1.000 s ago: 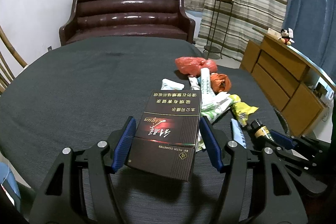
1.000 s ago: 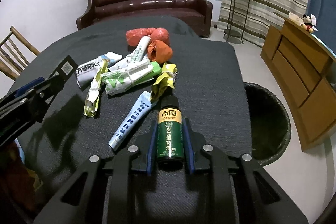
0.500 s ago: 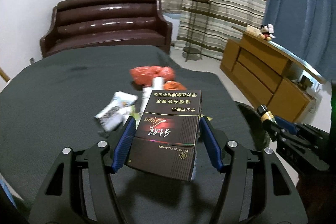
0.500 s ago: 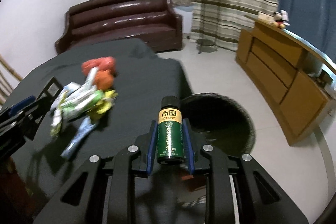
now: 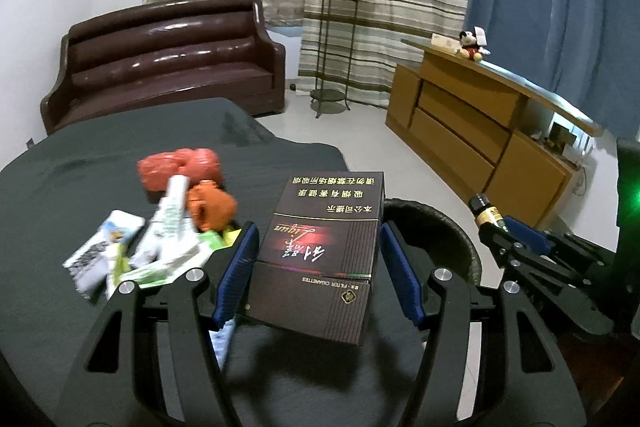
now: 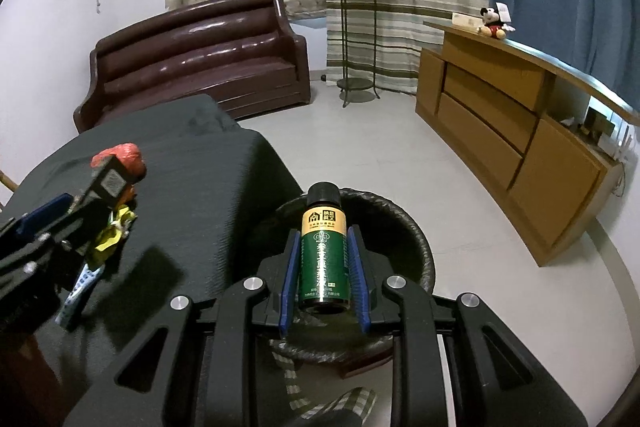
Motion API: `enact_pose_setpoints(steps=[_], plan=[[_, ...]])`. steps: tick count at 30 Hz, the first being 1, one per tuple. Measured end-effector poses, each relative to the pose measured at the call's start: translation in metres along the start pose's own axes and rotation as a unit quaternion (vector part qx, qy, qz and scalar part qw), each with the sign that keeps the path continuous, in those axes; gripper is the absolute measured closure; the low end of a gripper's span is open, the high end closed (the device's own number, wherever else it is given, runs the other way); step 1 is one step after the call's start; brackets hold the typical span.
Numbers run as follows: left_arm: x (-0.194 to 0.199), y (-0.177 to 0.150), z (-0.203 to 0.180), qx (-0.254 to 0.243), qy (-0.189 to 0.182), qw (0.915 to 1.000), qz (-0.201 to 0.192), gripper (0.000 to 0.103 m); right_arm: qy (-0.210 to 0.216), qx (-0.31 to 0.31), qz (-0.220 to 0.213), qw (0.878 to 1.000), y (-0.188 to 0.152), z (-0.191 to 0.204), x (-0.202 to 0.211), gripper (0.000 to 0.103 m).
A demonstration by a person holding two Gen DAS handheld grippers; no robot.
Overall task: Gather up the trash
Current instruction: 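Carry the box and the spray can over the black trash bin with both grippers, then open both grippers to drop the box and spray can into the bin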
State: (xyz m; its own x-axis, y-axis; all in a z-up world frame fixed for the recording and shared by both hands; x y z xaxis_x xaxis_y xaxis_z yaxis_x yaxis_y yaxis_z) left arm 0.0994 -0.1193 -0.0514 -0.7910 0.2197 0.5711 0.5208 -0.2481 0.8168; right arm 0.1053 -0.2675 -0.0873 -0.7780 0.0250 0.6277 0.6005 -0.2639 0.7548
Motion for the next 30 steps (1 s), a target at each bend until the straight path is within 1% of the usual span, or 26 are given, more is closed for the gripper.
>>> enact_pose_setpoints(steps=[9, 14, 19, 25, 30], plan=[[-0.039, 0.004, -0.030, -0.016, -0.002, 0.9996, 0.024, 0.042, -0.003, -0.014, 0.001, 1.000, 0.005, -0.024, -0.017, 0.078], [-0.060, 0.006, -0.044, -0.022, -0.003, 0.9990, 0.039, 0.042, -0.003, -0.026, 0.010, 1.000, 0.007, -0.035, -0.031, 0.078], [-0.072, 0.008, -0.053, -0.026, -0.005, 0.9983, 0.052, 0.042, -0.002, -0.033, 0.019, 0.999, 0.008, -0.043, -0.045, 0.078], [-0.085, 0.006, -0.057, -0.020, -0.007, 0.9966, 0.079, 0.042, -0.003, -0.041, 0.025, 0.999, 0.010, -0.047, -0.056, 0.078], [-0.090, 0.005, -0.054, -0.008, -0.005, 0.9958, 0.092, 0.040, -0.006, -0.049, 0.028, 0.998, 0.010, -0.052, -0.060, 0.077]])
Point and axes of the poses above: each gripper's, at about its wrist camera, not at the fingertips, and x roughly against the way its jaws point, z to its left, y to its top, the point moved 8 cm from there along -x, roughly the way its jaws point, and after that the axes turned 10 degrees about -x, right-handed, at the moved point
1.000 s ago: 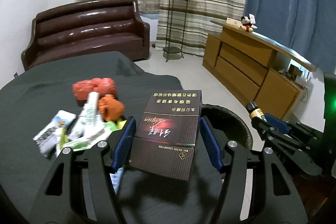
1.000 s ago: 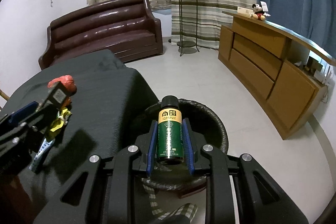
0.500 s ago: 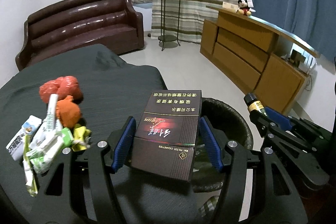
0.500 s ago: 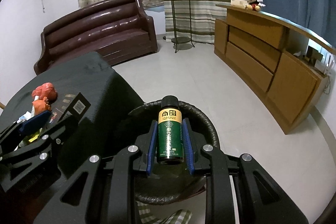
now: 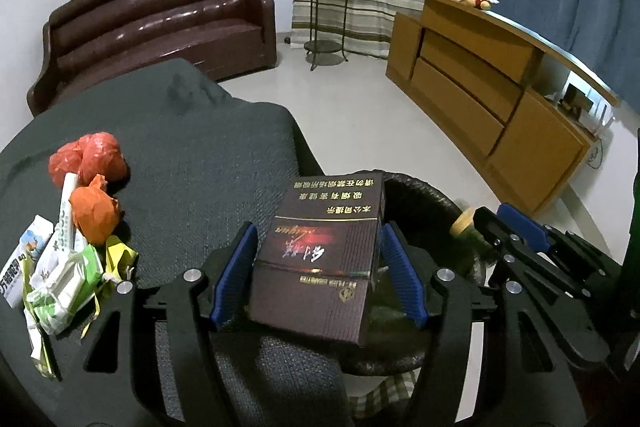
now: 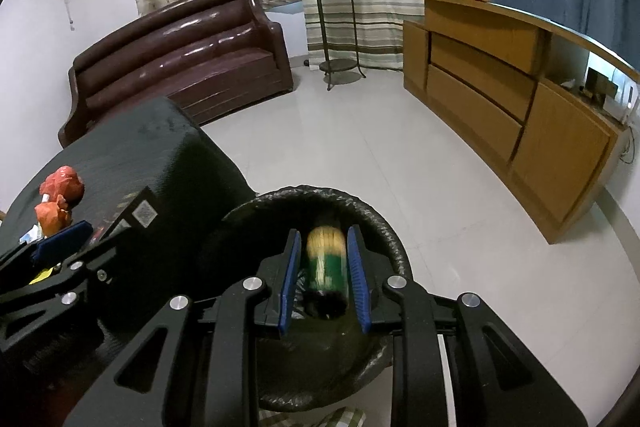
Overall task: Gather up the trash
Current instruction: 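Open both grippers to drop the box and spray can into the bin, then grasp the blue-and-white tube with the right gripper and lift it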
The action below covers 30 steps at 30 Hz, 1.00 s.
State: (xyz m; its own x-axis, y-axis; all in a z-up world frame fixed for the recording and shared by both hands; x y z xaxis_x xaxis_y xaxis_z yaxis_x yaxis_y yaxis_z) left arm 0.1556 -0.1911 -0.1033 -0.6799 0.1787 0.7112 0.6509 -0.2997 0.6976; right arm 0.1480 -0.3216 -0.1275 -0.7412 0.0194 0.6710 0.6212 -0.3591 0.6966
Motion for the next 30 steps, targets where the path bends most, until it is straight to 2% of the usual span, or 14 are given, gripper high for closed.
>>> enact_pose_setpoints(steps=[2, 6, 17, 22, 30], plan=[[0.000, 0.000, 0.000, 0.000, 0.000, 1.0000, 0.000, 0.033, -0.002, -0.002, 0.000, 1.000, -0.001, -0.001, 0.000, 0.077], [0.001, 0.001, 0.000, -0.005, 0.001, 1.0000, -0.005, 0.032, -0.005, -0.006, -0.003, 1.000, -0.002, -0.003, 0.003, 0.076], [0.010, 0.005, 0.003, 0.005, -0.001, 0.9999, -0.013, 0.026, -0.009, -0.016, -0.004, 1.000, 0.001, -0.004, 0.010, 0.059], [0.023, 0.005, 0.014, 0.007, 0.009, 0.9997, -0.024, 0.025, -0.010, -0.017, -0.001, 1.000, -0.003, -0.002, 0.014, 0.054], [0.049, -0.007, 0.048, 0.012, 0.042, 0.9983, -0.038, 0.025, 0.002, -0.003, 0.005, 1.000, -0.016, 0.026, 0.029, 0.053]])
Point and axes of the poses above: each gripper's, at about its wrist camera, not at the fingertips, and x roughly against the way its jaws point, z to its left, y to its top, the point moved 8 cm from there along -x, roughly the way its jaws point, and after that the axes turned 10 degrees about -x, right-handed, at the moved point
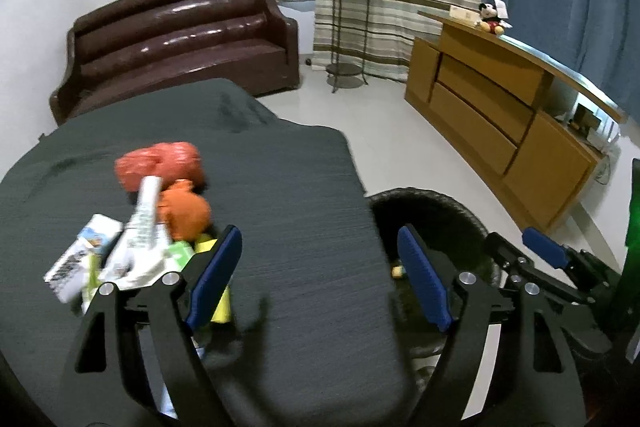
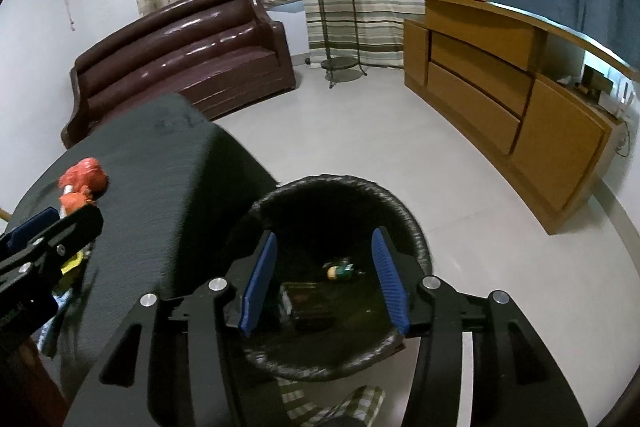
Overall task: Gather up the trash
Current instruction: 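Grasp the blue-and-white tube with the right gripper and lift it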
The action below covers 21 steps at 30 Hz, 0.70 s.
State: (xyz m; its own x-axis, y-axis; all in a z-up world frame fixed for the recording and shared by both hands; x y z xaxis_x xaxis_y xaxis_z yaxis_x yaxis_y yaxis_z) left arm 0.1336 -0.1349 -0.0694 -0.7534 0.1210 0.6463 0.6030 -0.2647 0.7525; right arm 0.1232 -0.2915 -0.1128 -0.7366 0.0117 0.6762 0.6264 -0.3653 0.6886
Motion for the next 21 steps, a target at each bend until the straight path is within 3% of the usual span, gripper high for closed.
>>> enact_pose_setpoints(steps=[21], plan=[[0.061, -0.071, 0.149, 0.074, 0.108, 0.9913, 0.014, 0.024, 0.080, 0.091, 0.020, 0.992, -0.046, 0.133, 0.032, 0.053]])
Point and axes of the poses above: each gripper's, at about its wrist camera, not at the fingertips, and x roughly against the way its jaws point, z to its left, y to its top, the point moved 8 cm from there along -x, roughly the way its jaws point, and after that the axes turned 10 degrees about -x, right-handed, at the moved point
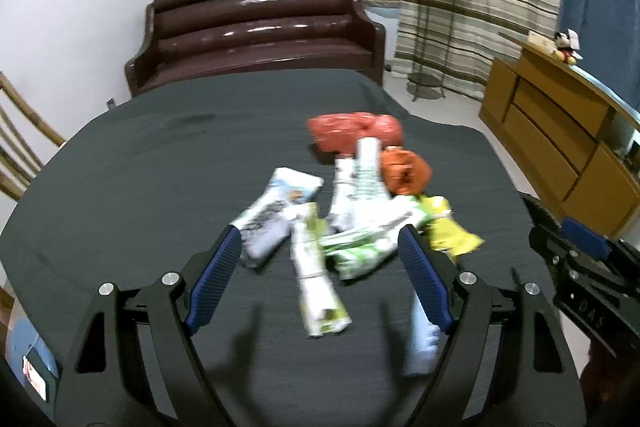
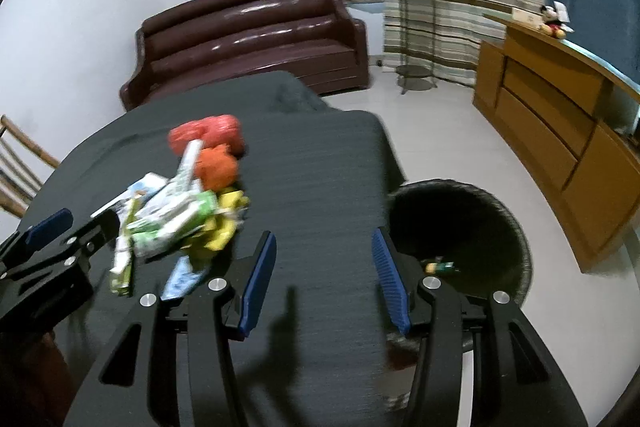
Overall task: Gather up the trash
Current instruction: 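Grasp the blue-and-white tube with the right gripper and lift it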
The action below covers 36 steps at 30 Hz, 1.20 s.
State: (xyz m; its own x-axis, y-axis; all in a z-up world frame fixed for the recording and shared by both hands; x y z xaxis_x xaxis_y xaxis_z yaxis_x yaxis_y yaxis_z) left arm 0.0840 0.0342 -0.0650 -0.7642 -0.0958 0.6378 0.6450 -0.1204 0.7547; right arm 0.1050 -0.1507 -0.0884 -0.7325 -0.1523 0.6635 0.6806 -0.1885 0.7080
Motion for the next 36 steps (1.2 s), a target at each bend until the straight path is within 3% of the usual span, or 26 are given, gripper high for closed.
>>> enact_pose_setpoints(steps=[14, 24, 31, 36], plan=[[0.005, -0.026, 0.062, 0.026, 0.024, 0.9993, 0.009, 0.024, 0.024, 0.045, 0.033, 0.998, -0.039, 0.076, -0.004, 0.053], [0.000, -0.041, 0.085, 0.044, 0.023, 0.9985, 0.023, 0.024, 0.012, 0.057, 0.066, 0.996, -0.056, 0.090, -0.012, 0.054], [-0.001, -0.043, 0.087, 0.047, 0.018, 0.9985, 0.023, 0.024, 0.017, 0.055, 0.079, 0.995, -0.063, 0.091, -0.013, 0.076], [0.000, -0.043, 0.087, 0.047, 0.019, 0.9985, 0.022, 0.024, 0.027, 0.059, 0.082, 0.995, -0.066, 0.097, -0.010, 0.085]])
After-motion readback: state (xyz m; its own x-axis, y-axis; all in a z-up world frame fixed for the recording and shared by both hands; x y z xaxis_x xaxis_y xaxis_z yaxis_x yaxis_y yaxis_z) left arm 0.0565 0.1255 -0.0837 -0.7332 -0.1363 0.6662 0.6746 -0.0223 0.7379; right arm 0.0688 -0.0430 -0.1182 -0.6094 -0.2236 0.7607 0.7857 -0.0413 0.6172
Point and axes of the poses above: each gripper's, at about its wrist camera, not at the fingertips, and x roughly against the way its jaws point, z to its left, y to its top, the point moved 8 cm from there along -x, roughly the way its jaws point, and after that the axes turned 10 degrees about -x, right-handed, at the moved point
